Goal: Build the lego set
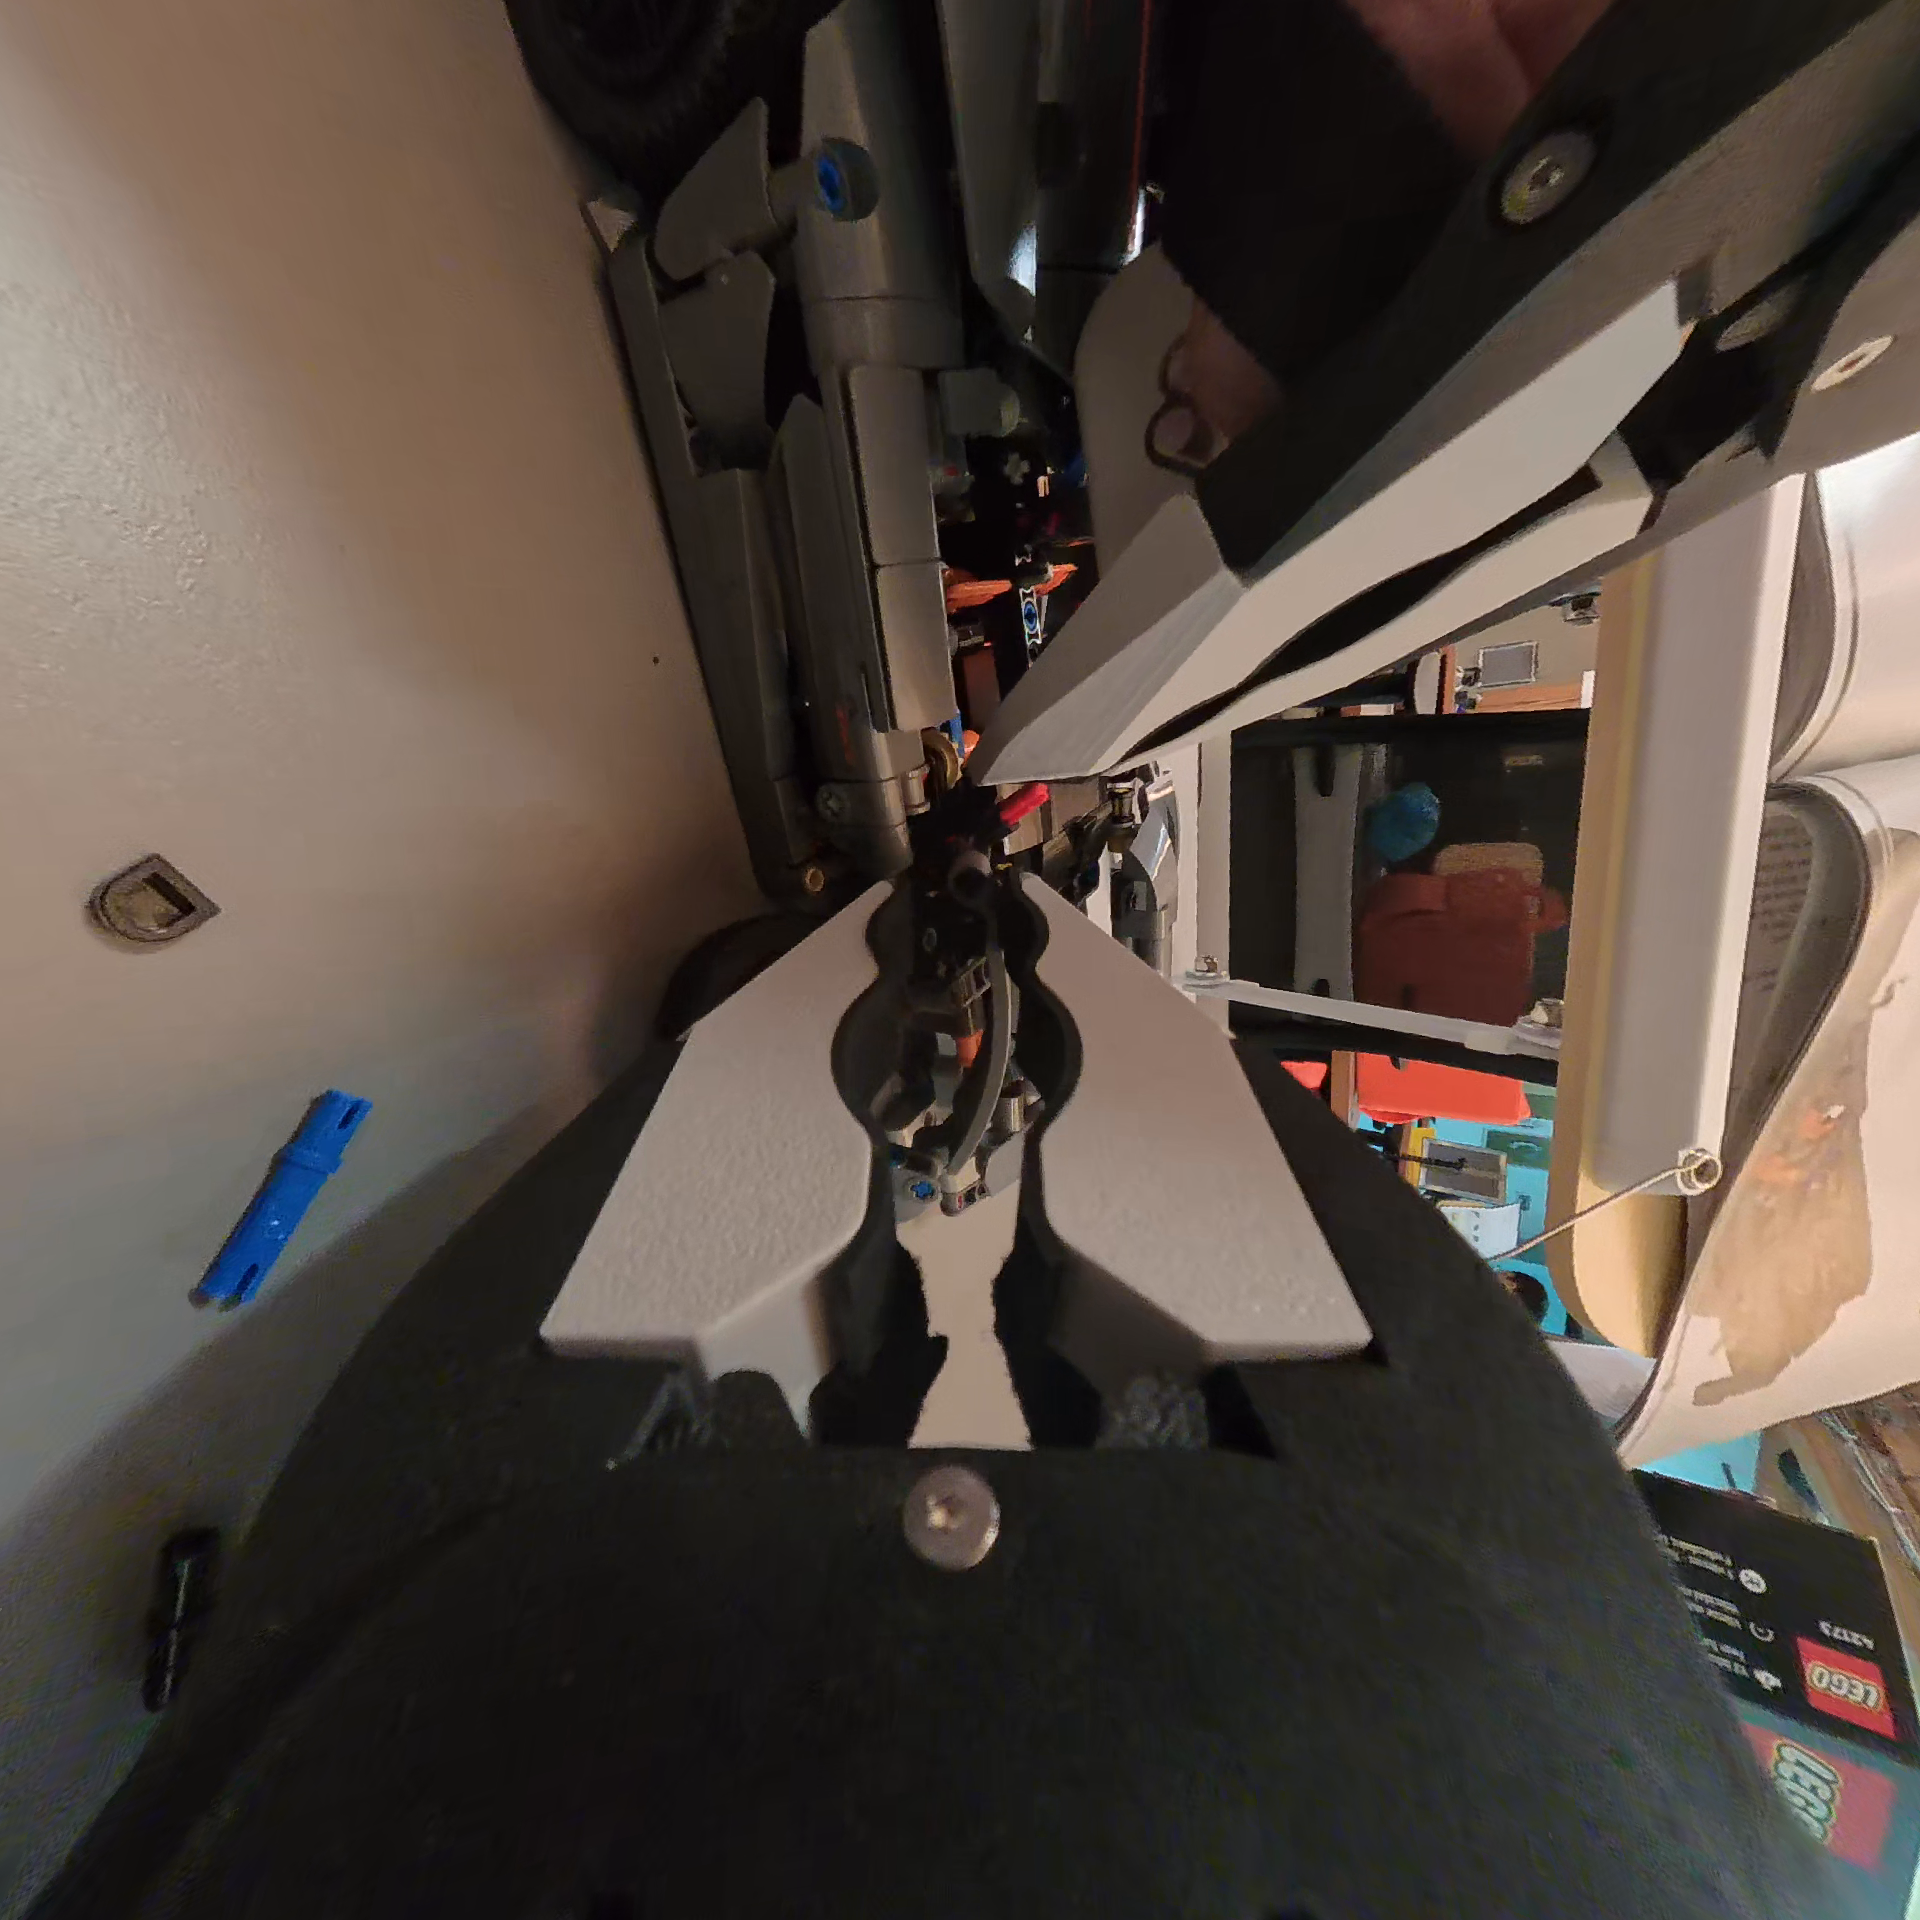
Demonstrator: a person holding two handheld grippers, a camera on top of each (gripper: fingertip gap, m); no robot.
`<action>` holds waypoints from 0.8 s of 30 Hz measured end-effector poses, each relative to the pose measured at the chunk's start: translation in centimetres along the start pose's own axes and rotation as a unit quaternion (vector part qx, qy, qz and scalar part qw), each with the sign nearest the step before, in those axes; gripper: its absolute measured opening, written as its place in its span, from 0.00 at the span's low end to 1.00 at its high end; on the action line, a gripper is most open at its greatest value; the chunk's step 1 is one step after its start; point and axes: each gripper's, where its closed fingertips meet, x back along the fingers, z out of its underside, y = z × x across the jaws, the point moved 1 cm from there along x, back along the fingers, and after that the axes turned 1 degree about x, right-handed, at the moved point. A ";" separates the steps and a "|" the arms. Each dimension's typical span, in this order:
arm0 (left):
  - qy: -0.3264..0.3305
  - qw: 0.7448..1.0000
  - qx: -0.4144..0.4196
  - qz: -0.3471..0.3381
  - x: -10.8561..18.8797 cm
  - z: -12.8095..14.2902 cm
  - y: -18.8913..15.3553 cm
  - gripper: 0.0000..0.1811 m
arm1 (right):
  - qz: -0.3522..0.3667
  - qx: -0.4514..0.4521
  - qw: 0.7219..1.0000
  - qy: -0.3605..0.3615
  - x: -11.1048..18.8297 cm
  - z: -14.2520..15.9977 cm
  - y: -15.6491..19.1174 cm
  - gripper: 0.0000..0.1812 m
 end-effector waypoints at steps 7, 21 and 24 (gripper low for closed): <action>-0.001 1.000 -0.008 0.002 0.0 -0.1 -0.2 0.00 | 0.006 -0.011 1.000 0.000 -0.1 0.0 0.1 0.08; -0.006 1.000 -0.009 -0.017 0.2 -0.1 0.3 0.00 | 0.043 -0.015 0.999 0.007 -0.1 0.0 0.1 0.08; 0.000 1.000 -0.015 -0.023 0.1 -0.1 0.3 0.00 | 0.043 -0.016 0.999 0.006 -0.1 0.0 0.1 0.08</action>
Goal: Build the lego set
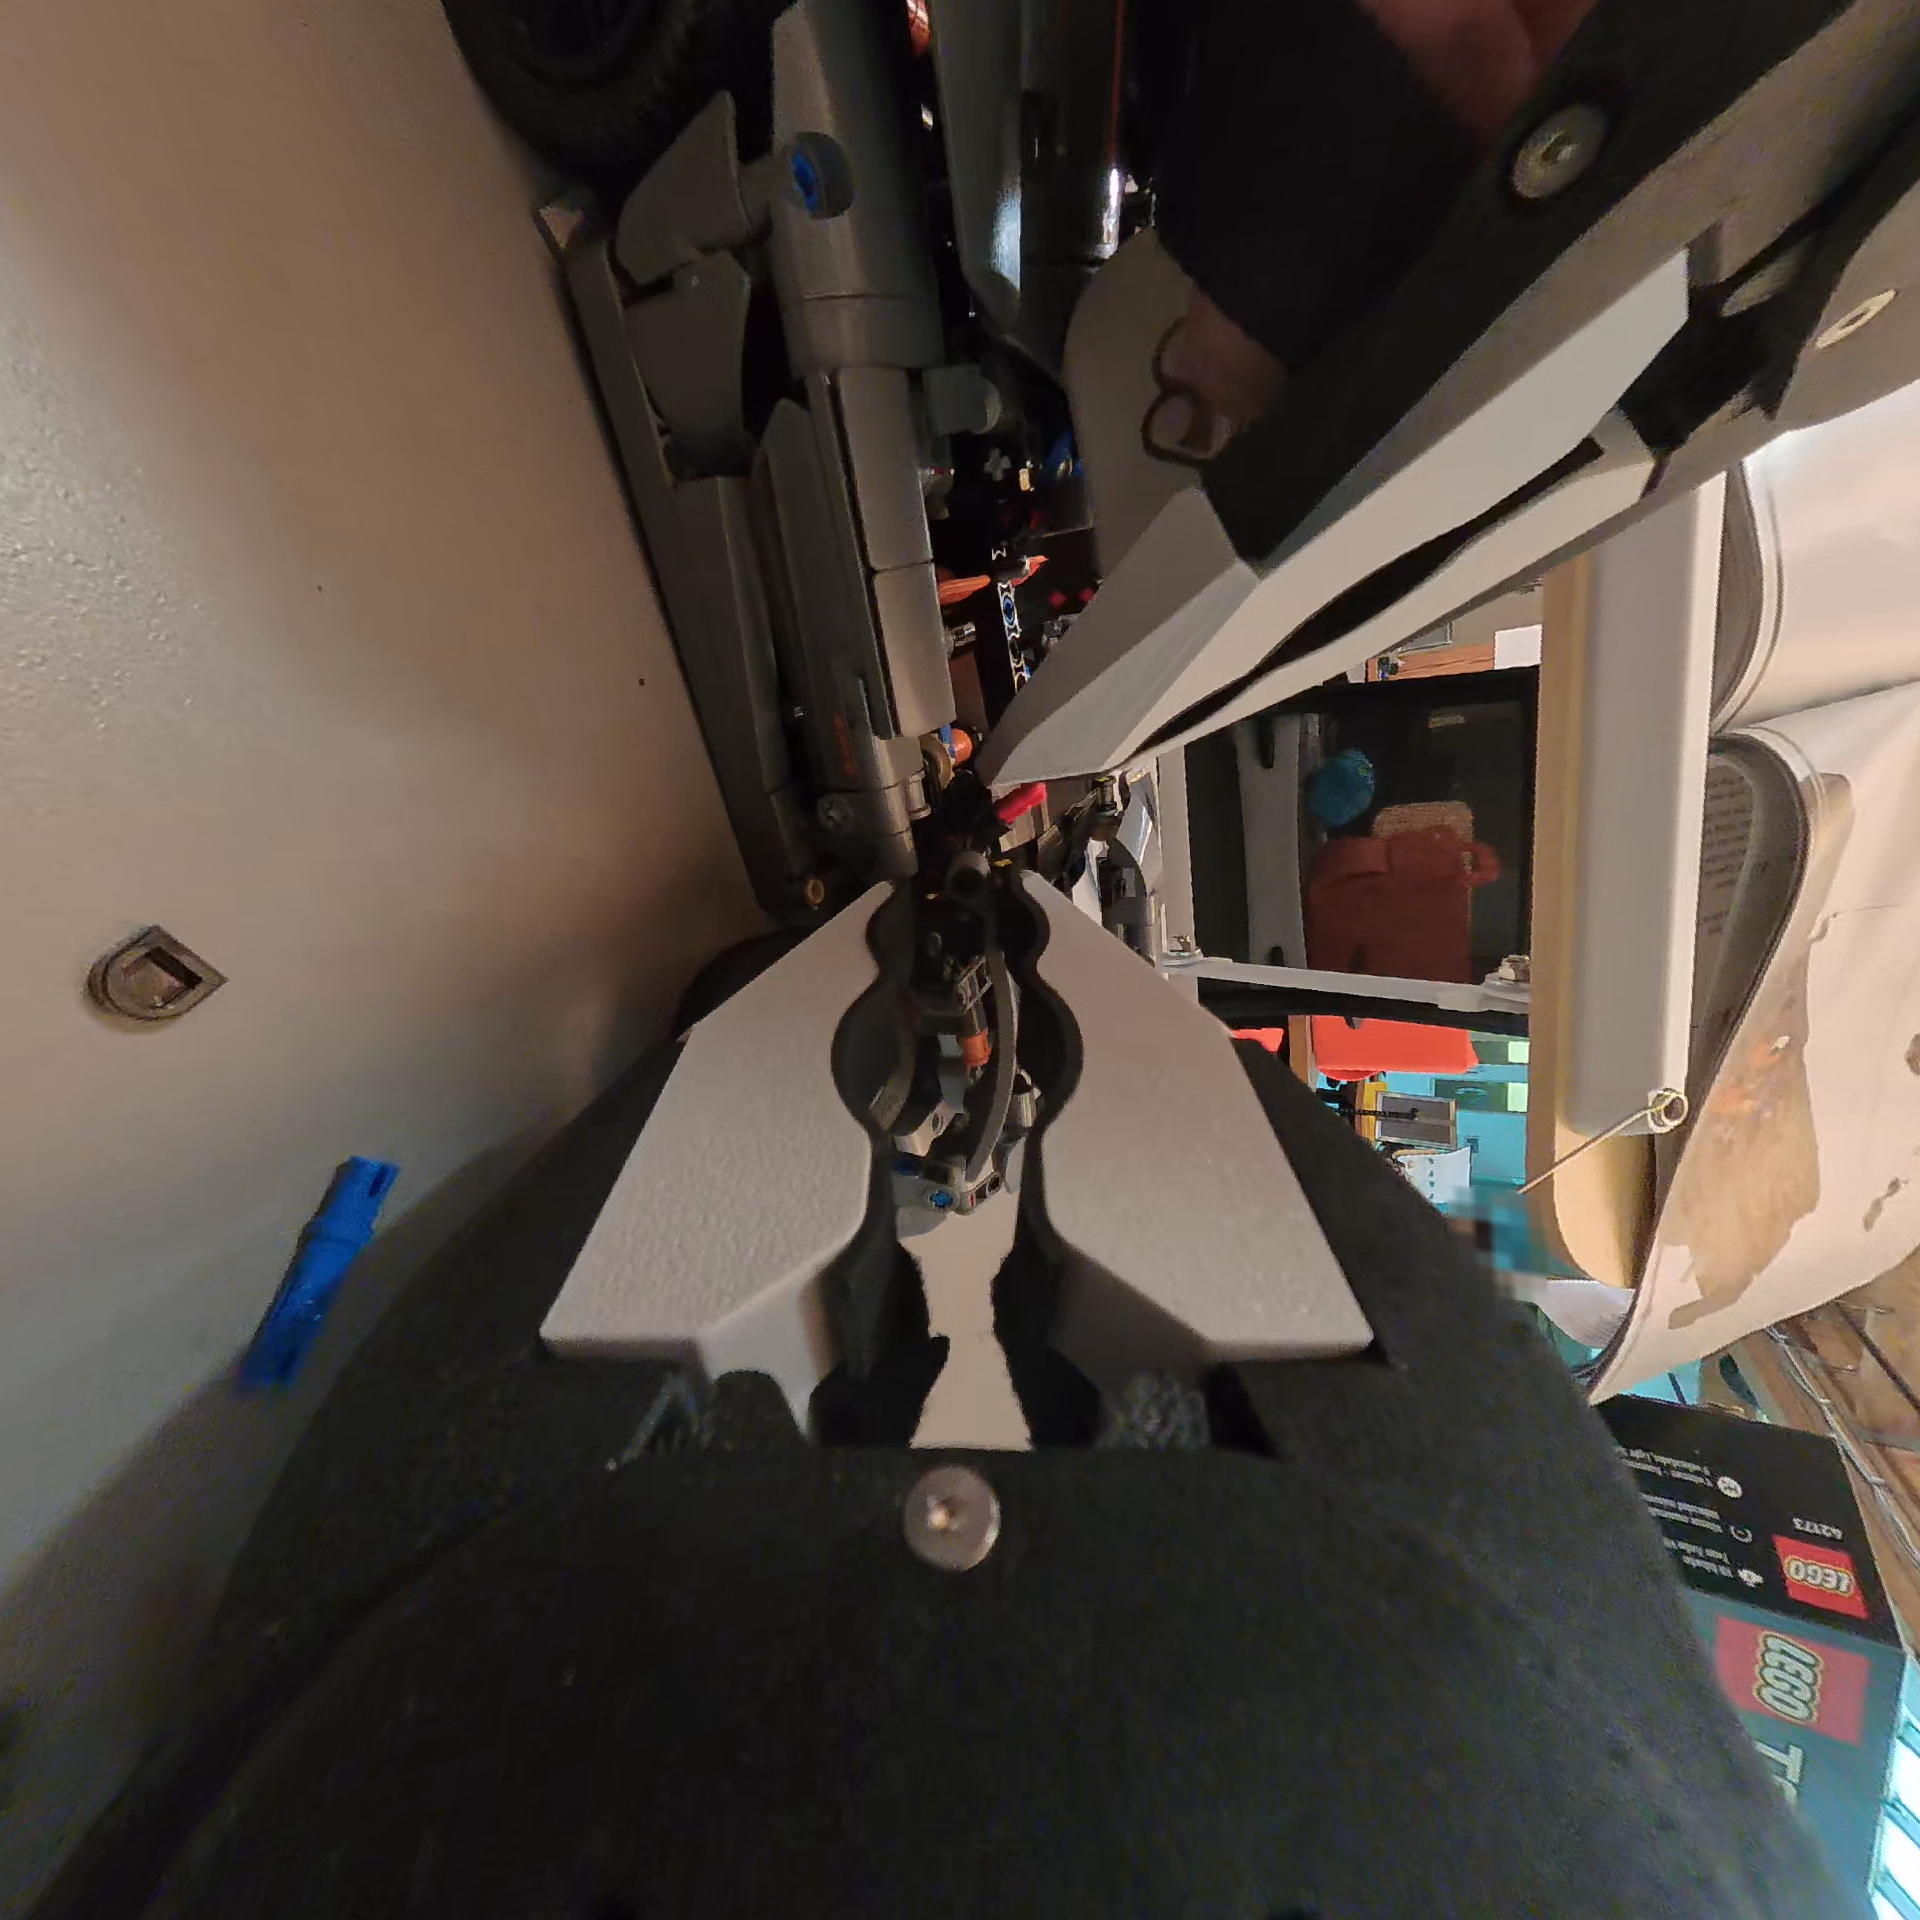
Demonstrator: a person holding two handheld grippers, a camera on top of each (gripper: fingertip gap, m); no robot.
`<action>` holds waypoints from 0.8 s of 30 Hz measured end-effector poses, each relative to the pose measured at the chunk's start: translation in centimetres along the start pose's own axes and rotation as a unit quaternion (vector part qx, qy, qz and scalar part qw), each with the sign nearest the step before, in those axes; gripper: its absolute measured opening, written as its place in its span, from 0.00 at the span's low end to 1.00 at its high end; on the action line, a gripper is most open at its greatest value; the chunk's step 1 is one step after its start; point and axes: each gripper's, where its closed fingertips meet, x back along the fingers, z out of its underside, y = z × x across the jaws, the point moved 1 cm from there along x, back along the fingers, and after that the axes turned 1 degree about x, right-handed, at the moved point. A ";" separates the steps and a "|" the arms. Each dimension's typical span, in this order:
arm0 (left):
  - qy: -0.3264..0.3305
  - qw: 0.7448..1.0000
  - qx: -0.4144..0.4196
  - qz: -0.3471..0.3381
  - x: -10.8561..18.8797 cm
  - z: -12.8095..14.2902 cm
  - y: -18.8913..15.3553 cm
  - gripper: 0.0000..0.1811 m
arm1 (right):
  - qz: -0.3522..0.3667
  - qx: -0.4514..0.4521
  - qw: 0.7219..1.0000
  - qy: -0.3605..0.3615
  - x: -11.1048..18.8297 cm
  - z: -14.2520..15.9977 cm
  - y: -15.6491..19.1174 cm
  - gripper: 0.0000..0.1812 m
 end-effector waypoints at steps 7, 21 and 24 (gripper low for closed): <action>0.001 1.000 -0.011 -0.005 0.1 -0.1 -0.1 0.02 | 0.001 0.000 1.000 0.001 0.0 0.0 0.0 0.08; 0.005 1.000 -0.001 -0.025 0.0 -0.2 0.6 0.03 | 0.002 -0.001 1.000 0.002 0.0 0.0 0.0 0.08; 0.002 1.000 -0.004 -0.023 0.0 -0.2 0.5 0.02 | 0.001 -0.001 1.000 0.003 0.0 0.0 0.1 0.08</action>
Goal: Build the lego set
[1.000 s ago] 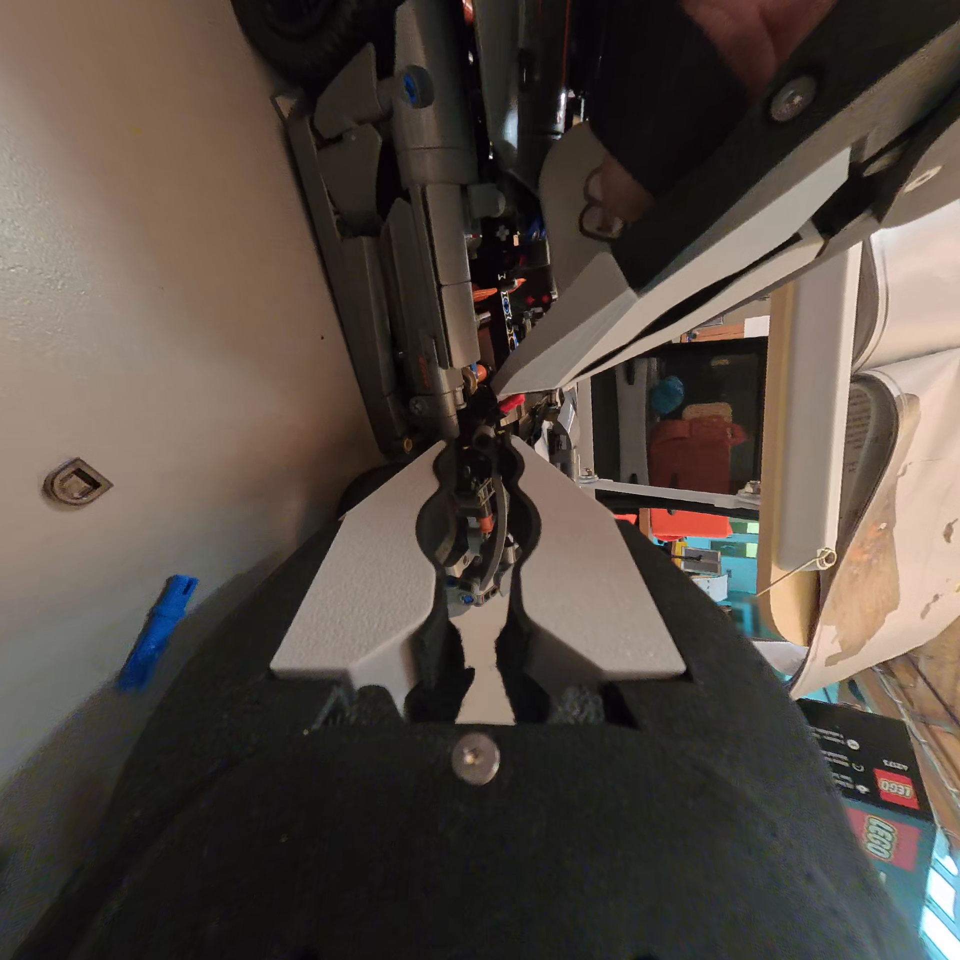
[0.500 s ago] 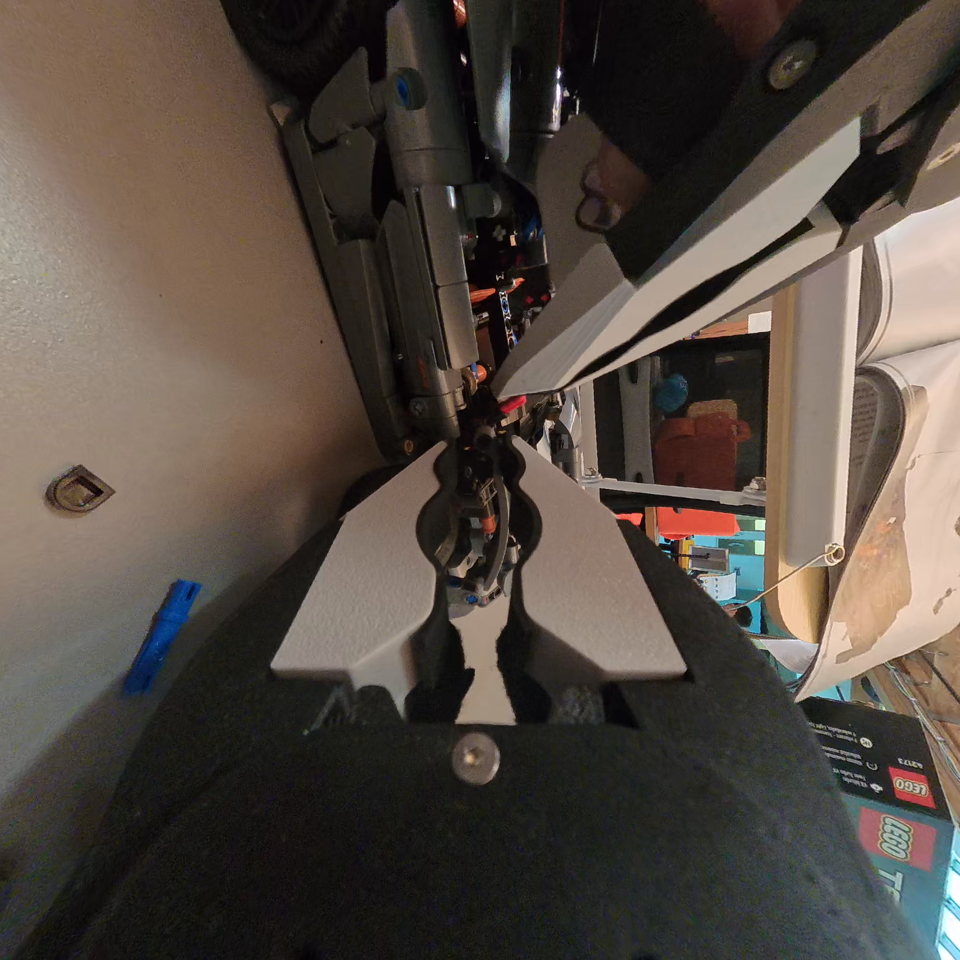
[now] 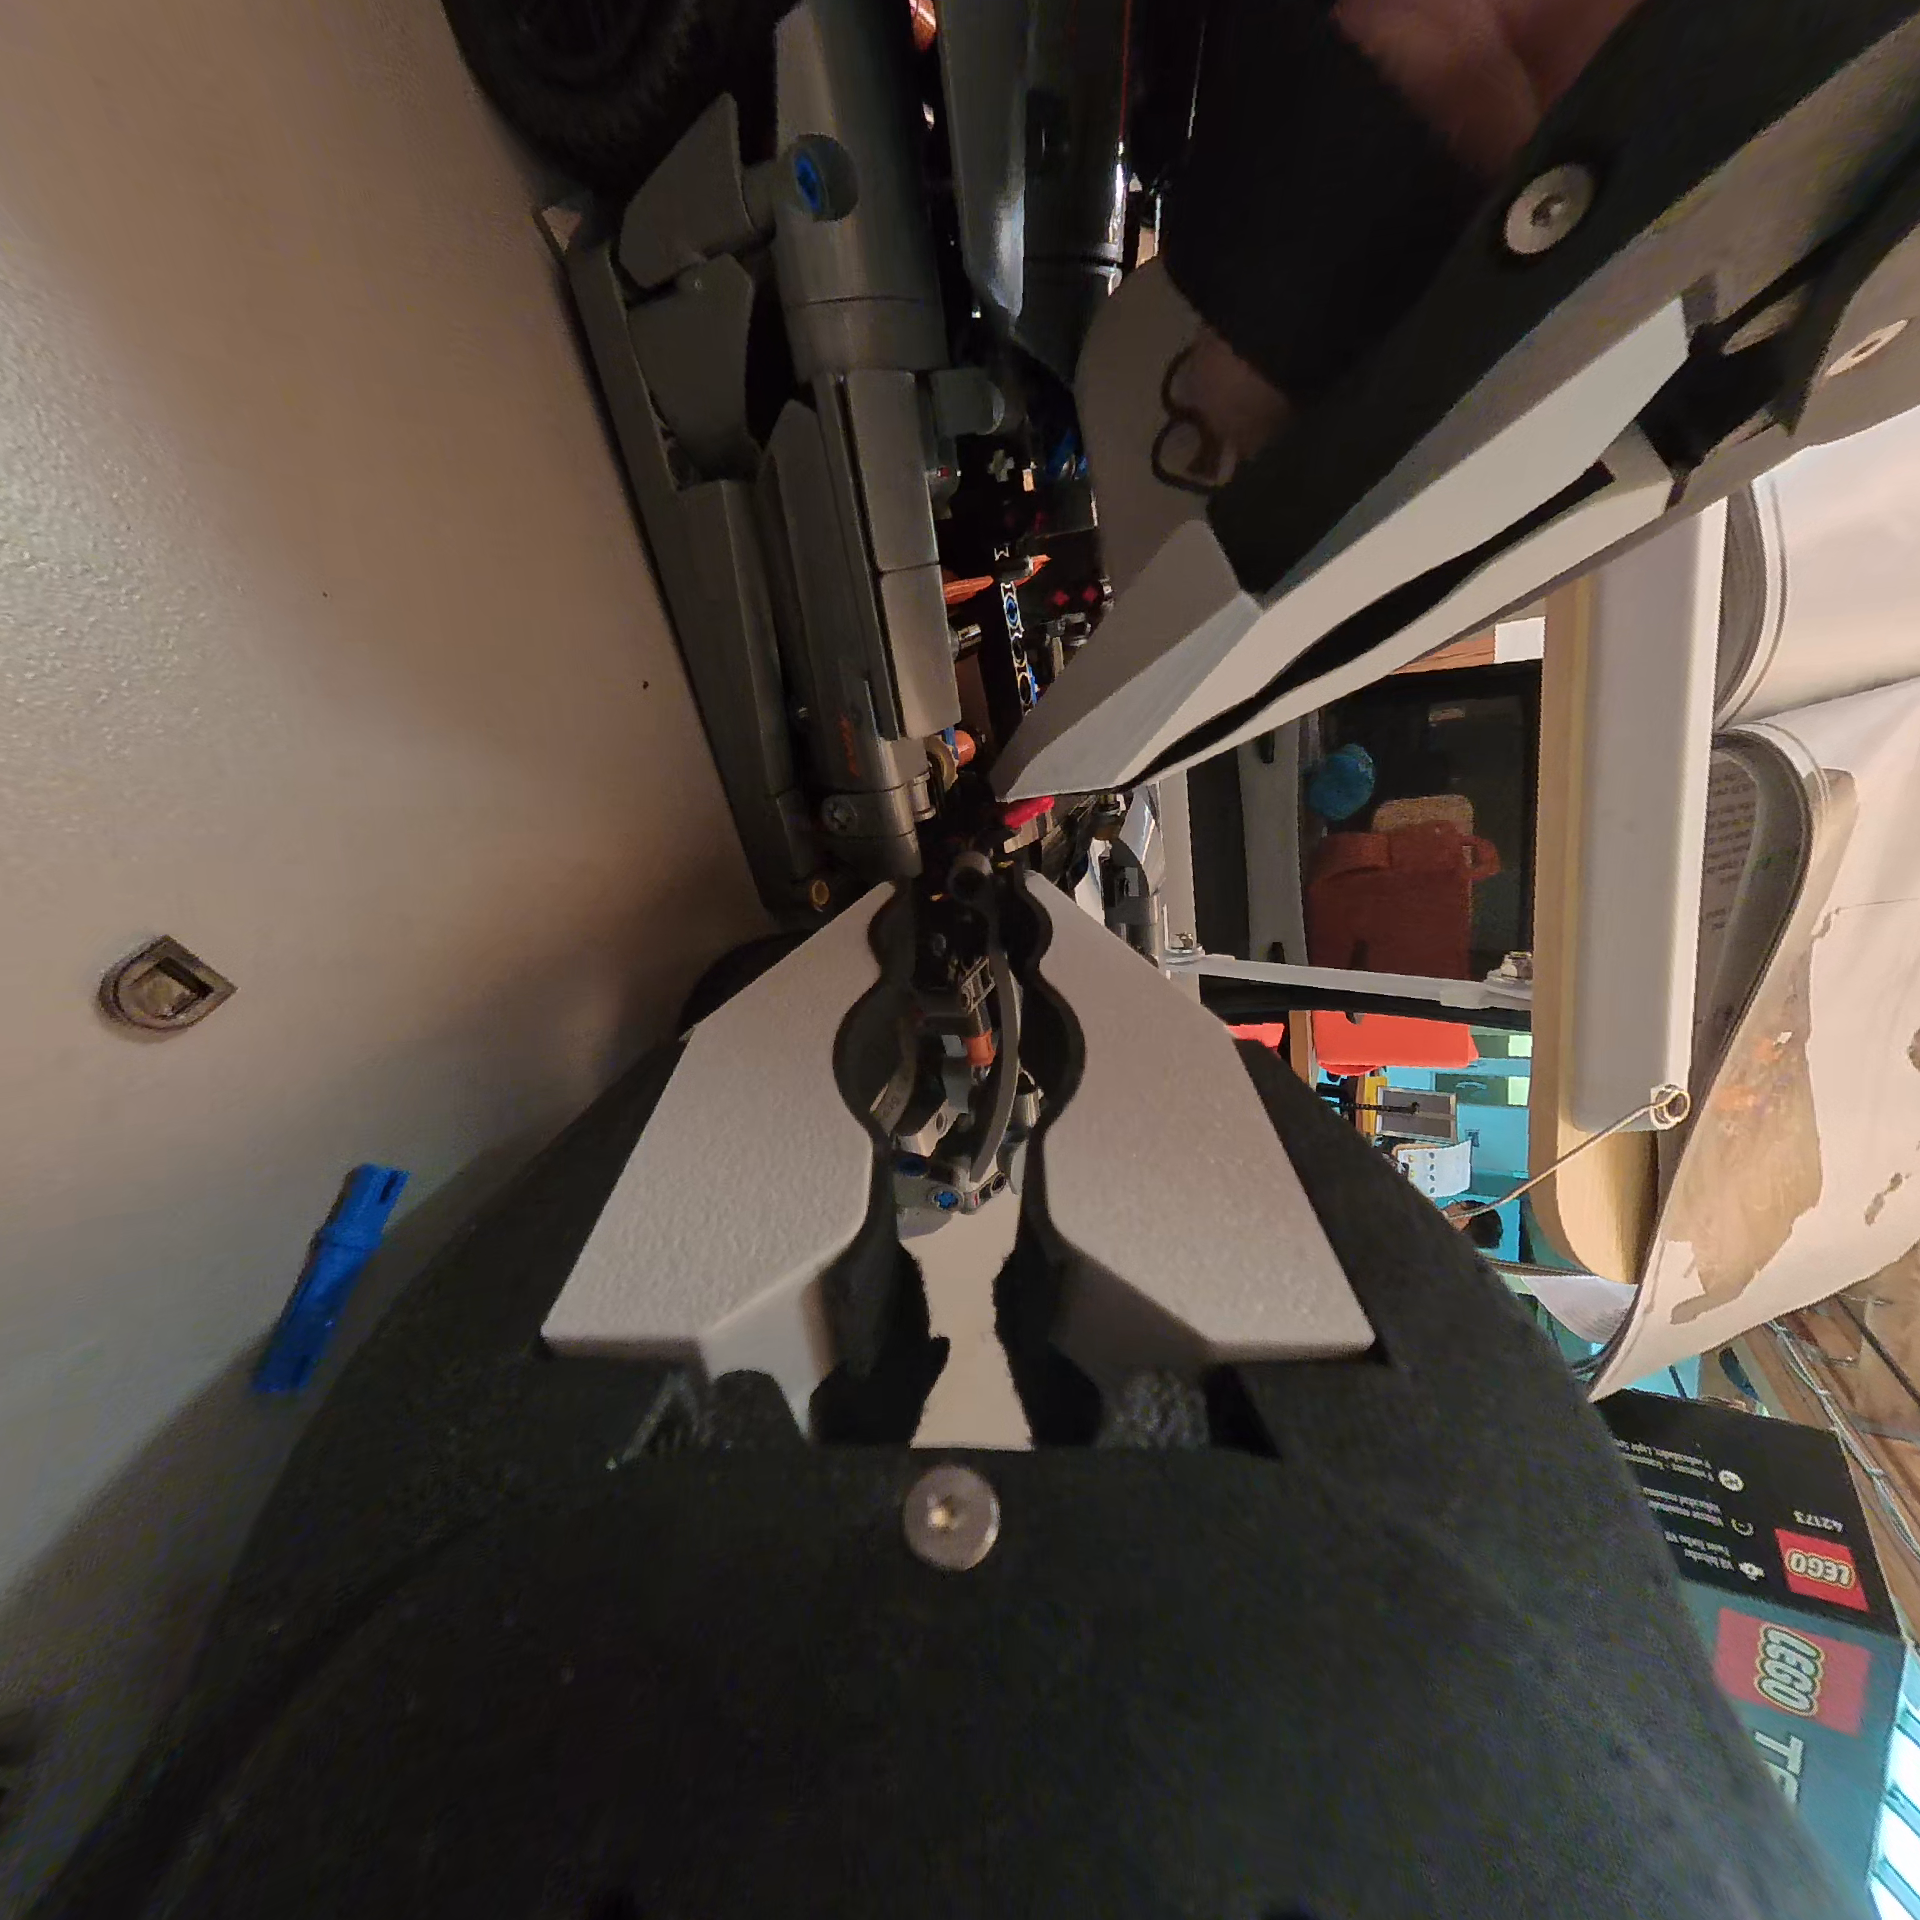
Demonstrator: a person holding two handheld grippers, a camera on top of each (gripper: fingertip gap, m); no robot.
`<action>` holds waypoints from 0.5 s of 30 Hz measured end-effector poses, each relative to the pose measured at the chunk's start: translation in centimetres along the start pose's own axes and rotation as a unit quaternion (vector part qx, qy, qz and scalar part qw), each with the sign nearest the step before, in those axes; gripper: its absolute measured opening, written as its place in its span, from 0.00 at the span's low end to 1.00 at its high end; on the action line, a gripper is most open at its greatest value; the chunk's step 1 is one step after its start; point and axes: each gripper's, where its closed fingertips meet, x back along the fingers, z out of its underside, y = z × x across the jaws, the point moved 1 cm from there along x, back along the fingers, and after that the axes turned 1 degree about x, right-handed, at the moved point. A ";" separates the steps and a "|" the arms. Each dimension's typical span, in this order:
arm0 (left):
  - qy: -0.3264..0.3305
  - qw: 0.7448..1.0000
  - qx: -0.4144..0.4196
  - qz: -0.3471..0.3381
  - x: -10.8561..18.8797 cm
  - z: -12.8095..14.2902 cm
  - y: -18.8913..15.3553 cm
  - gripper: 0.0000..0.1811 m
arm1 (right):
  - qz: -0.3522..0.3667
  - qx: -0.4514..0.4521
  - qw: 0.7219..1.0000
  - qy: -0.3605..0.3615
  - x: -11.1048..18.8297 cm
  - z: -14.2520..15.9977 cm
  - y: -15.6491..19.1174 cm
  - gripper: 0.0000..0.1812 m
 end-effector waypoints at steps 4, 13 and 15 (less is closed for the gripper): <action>-0.030 0.999 0.006 0.013 0.4 -0.6 -0.2 0.02 | -0.003 -0.001 1.000 0.000 0.0 0.0 0.0 0.08; -0.010 1.000 -0.001 0.010 -0.1 -0.2 -0.2 0.01 | -0.003 -0.002 1.000 -0.001 0.0 0.0 0.0 0.08; -0.010 1.000 0.000 0.011 -0.2 -0.2 -0.2 0.01 | -0.003 0.000 1.000 0.000 0.0 0.0 0.0 0.08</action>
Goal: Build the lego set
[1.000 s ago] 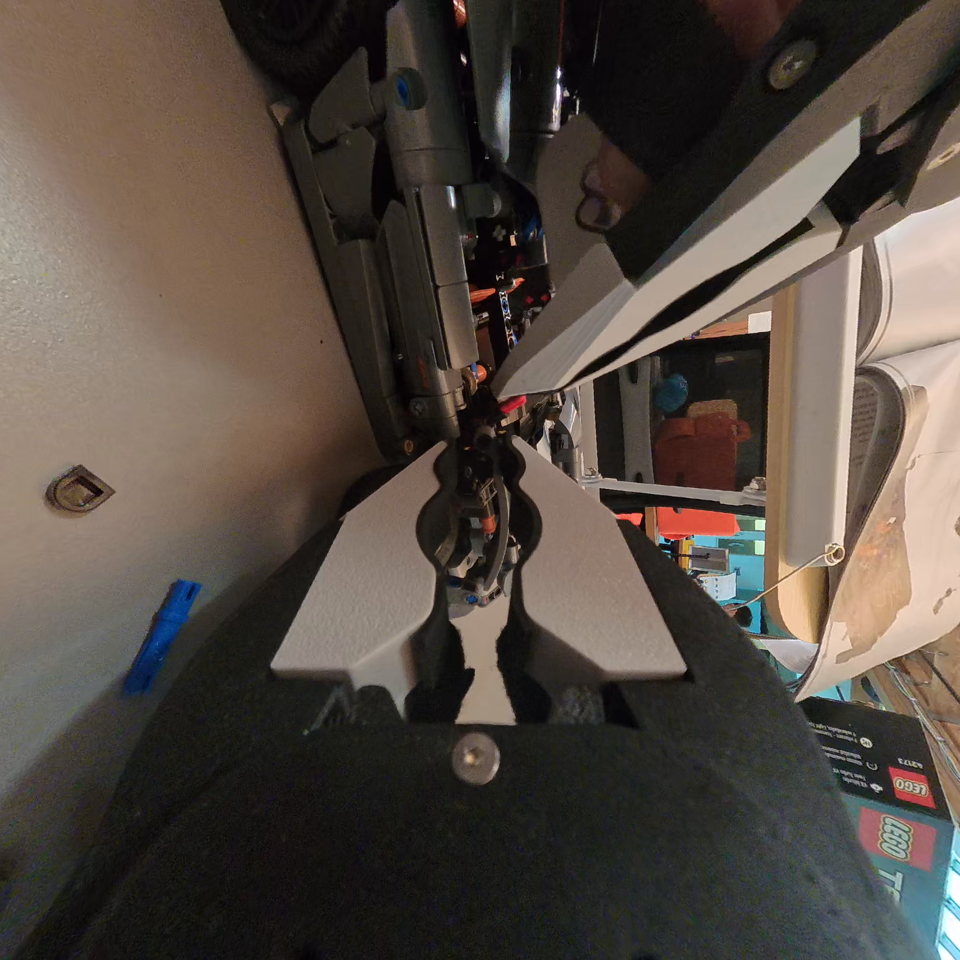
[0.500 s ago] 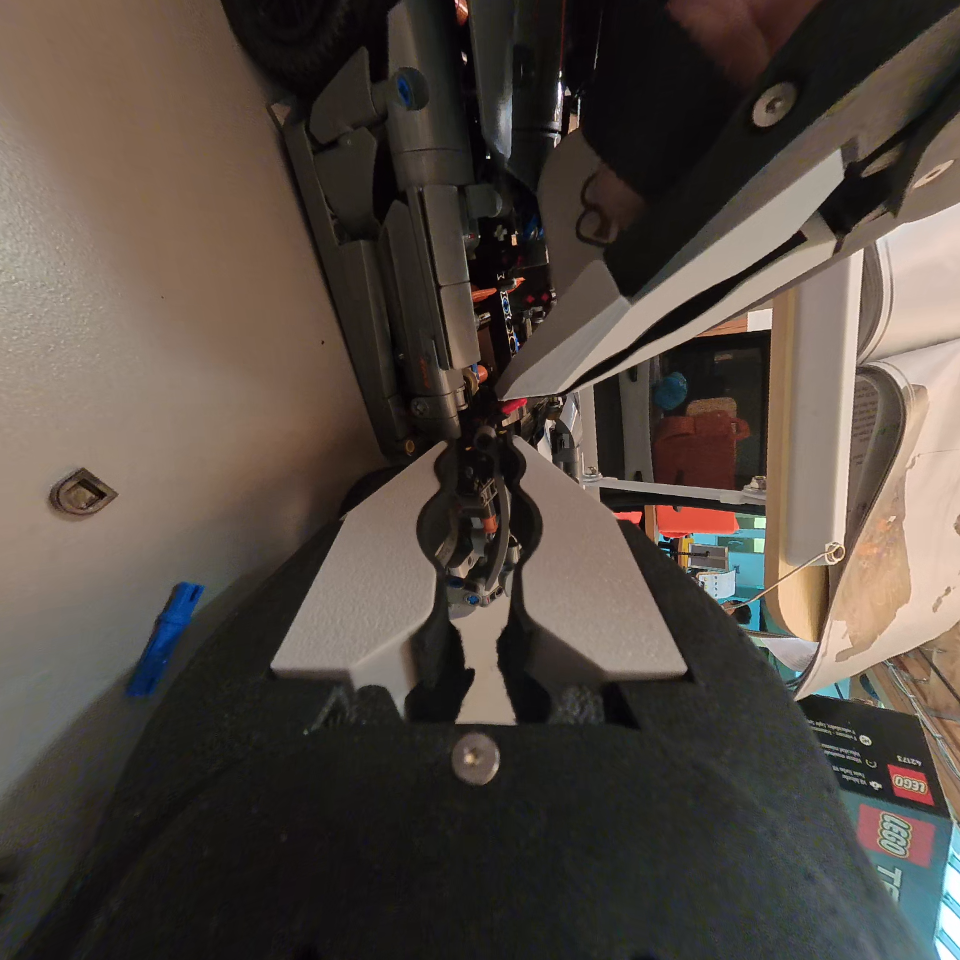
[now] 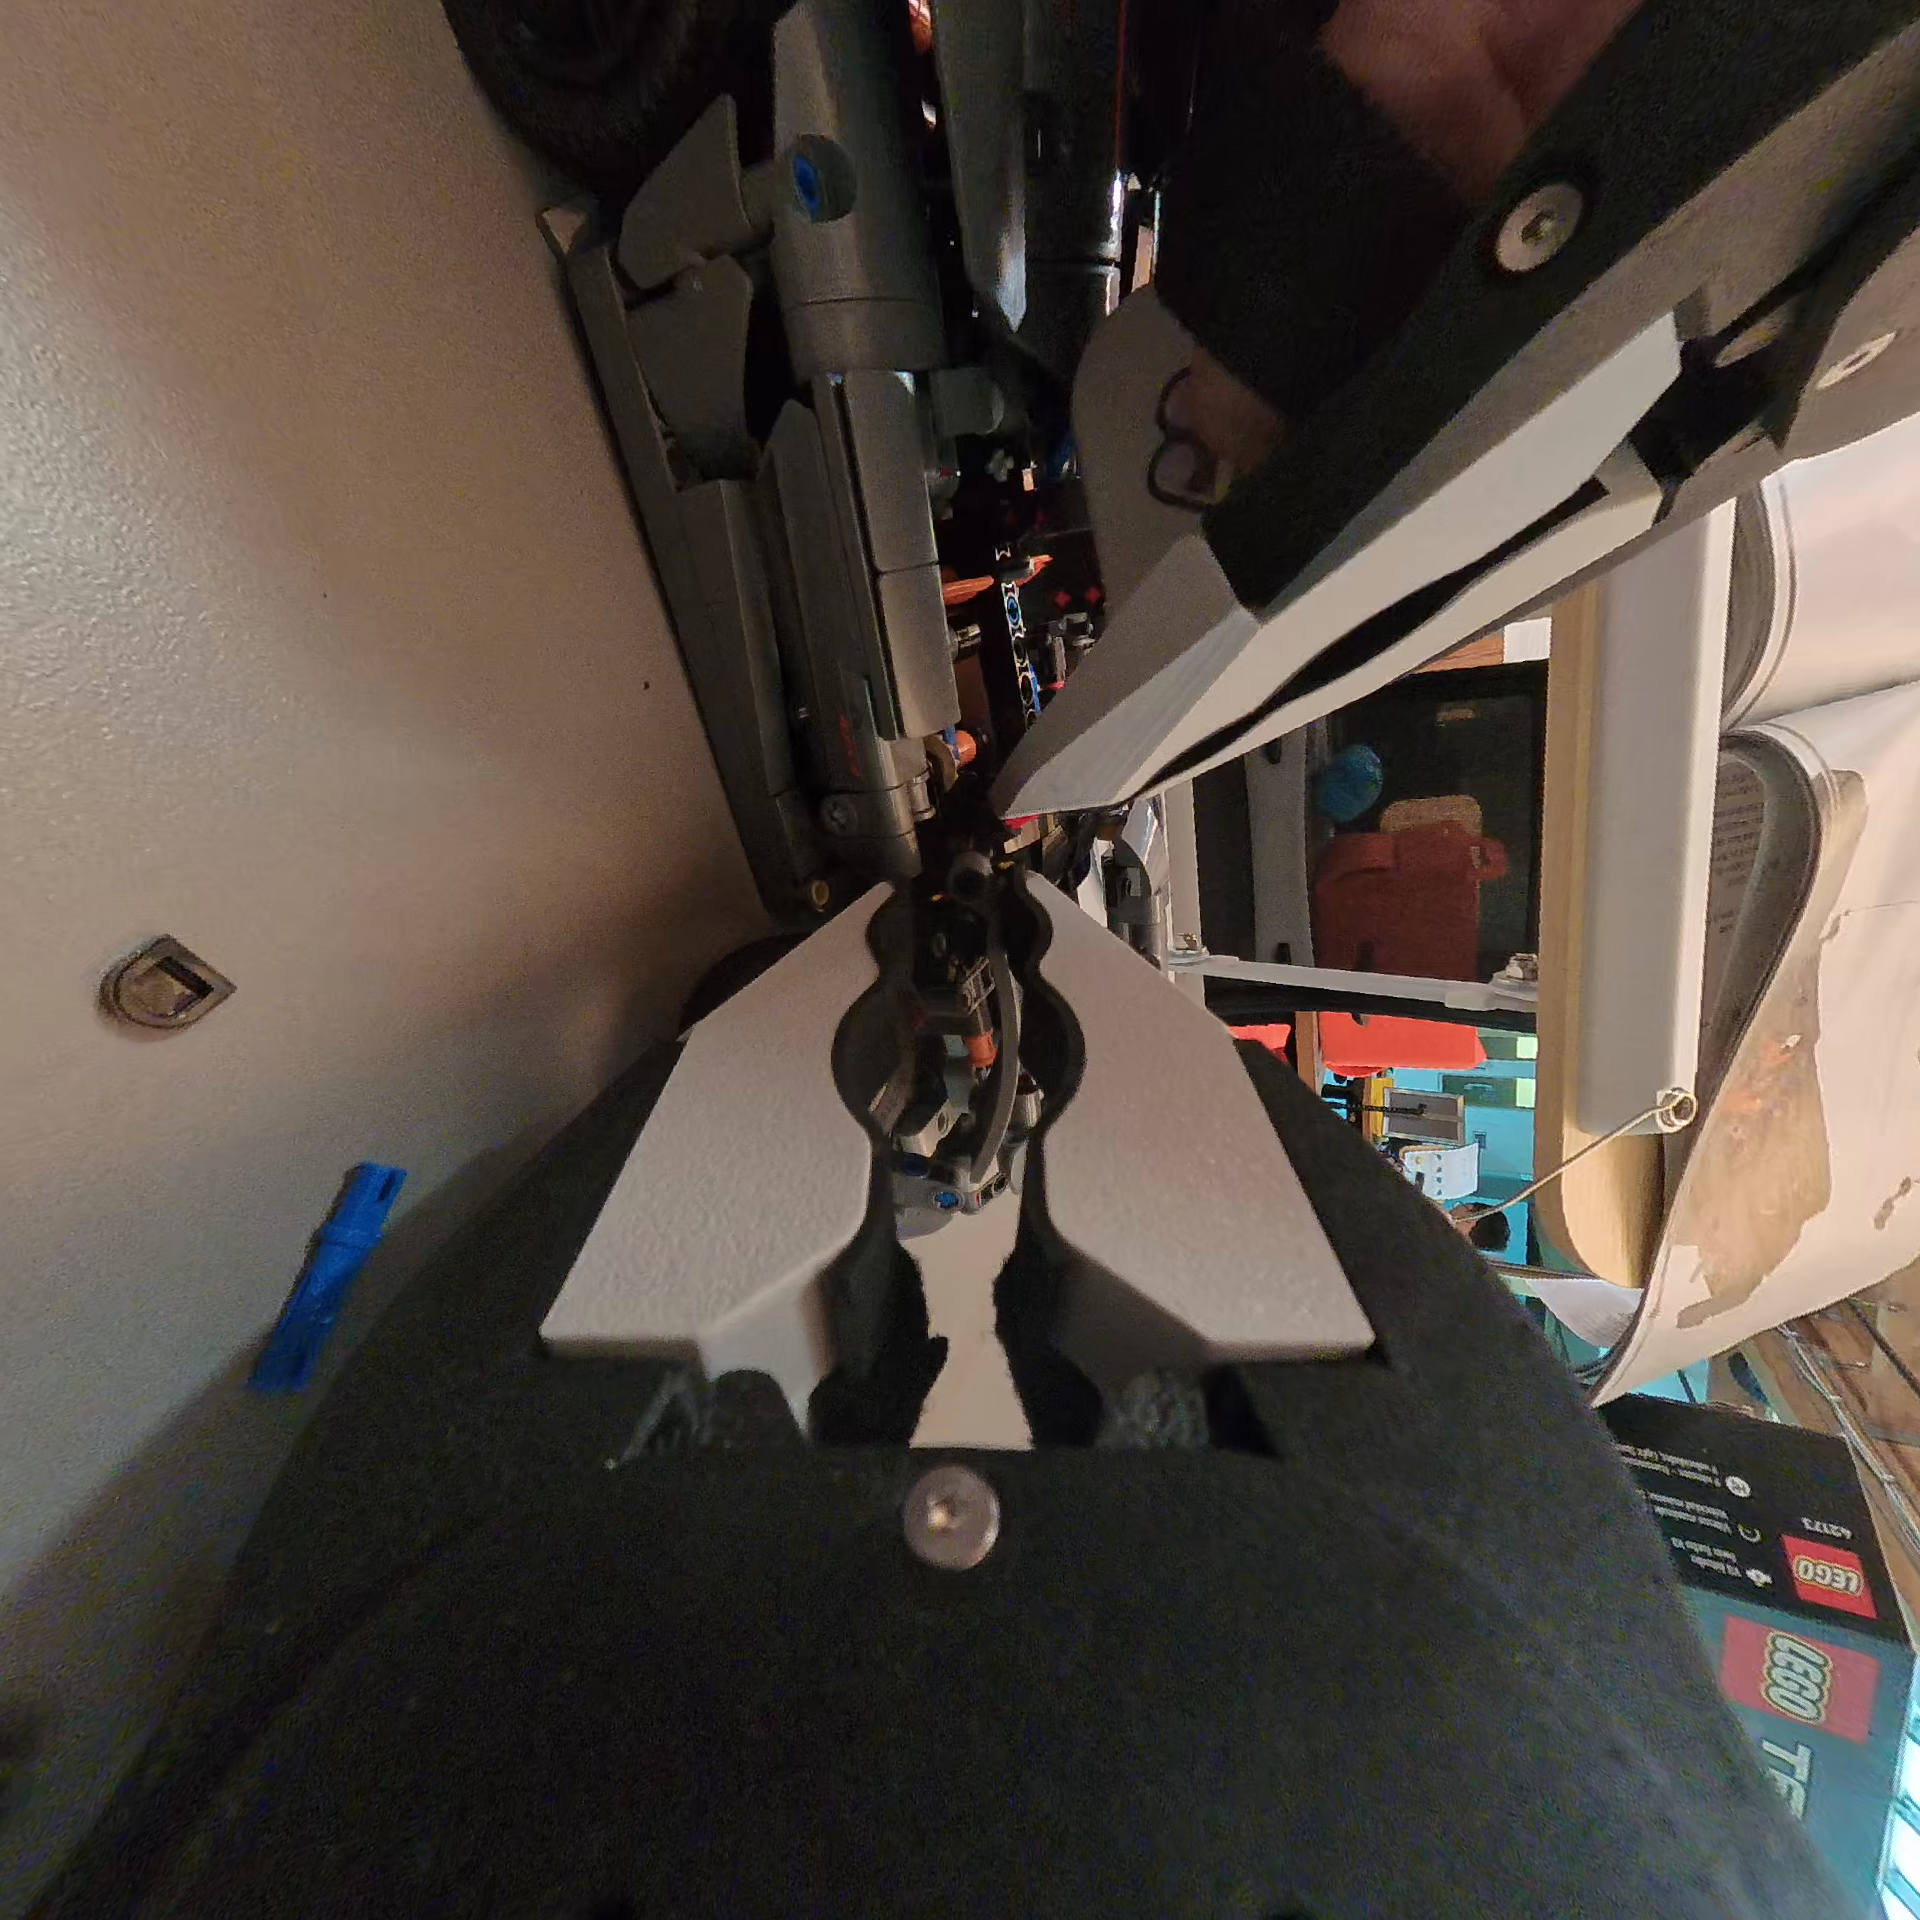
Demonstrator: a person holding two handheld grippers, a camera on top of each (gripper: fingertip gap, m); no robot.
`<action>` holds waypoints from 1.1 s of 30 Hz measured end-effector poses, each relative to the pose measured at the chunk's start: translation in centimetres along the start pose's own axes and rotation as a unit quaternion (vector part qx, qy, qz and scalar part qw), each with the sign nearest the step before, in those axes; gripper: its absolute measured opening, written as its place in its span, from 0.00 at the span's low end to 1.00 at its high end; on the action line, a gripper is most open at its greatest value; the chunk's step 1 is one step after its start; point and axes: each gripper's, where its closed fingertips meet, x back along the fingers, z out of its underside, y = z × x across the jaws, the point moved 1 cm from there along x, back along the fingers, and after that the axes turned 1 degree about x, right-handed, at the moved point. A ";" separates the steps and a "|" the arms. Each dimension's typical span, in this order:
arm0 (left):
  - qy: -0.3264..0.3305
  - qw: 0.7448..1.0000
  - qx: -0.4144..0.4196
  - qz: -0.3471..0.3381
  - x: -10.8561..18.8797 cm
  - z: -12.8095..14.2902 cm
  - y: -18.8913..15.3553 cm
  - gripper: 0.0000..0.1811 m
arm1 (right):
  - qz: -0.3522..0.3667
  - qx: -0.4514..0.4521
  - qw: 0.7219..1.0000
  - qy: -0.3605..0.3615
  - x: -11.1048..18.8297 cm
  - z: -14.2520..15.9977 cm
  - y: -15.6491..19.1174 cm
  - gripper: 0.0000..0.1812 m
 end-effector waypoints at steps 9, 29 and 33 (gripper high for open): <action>-0.007 1.000 0.001 0.001 0.0 -0.2 0.1 0.01 | -0.020 0.001 1.000 0.002 0.0 0.2 0.2 0.13; -0.008 1.000 0.001 0.003 0.0 -0.2 0.1 0.01 | -0.025 -0.009 1.000 -0.007 0.2 0.2 -0.4 0.09; -0.008 1.000 0.001 0.002 0.0 -0.2 0.1 0.01 | -0.031 -0.016 0.999 -0.011 0.2 0.1 -0.2 0.09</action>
